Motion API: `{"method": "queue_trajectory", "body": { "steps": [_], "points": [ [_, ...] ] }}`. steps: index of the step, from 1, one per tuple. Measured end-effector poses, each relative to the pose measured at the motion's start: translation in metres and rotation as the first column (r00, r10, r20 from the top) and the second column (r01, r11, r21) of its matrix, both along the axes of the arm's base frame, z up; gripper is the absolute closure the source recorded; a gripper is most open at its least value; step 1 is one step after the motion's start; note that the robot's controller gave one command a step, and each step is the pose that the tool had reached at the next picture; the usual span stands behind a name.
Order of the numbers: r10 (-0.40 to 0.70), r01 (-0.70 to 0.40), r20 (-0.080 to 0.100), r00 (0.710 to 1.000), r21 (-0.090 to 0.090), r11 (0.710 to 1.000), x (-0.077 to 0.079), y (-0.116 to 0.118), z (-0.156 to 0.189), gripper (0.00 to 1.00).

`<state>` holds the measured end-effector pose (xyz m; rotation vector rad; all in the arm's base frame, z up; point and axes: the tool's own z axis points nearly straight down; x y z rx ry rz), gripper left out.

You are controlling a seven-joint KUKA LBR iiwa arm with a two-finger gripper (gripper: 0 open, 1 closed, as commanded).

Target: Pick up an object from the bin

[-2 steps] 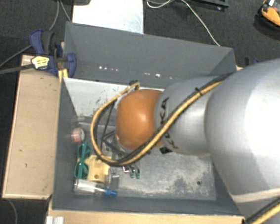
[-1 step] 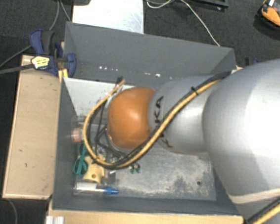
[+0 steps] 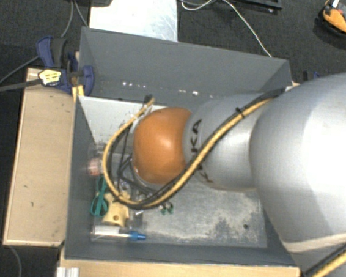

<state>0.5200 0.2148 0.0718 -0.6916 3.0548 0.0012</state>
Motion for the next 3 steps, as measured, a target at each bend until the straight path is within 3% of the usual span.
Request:
{"method": "queue_trajectory", "body": {
  "steps": [2,3],
  "points": [
    [-0.019,0.019,0.000,1.000,0.001,1.000,0.001,0.006,0.207,1.00],
    [-0.063,0.063,0.005,0.998,0.004,0.998,0.006,-0.001,0.140,1.00]
  ]
}}
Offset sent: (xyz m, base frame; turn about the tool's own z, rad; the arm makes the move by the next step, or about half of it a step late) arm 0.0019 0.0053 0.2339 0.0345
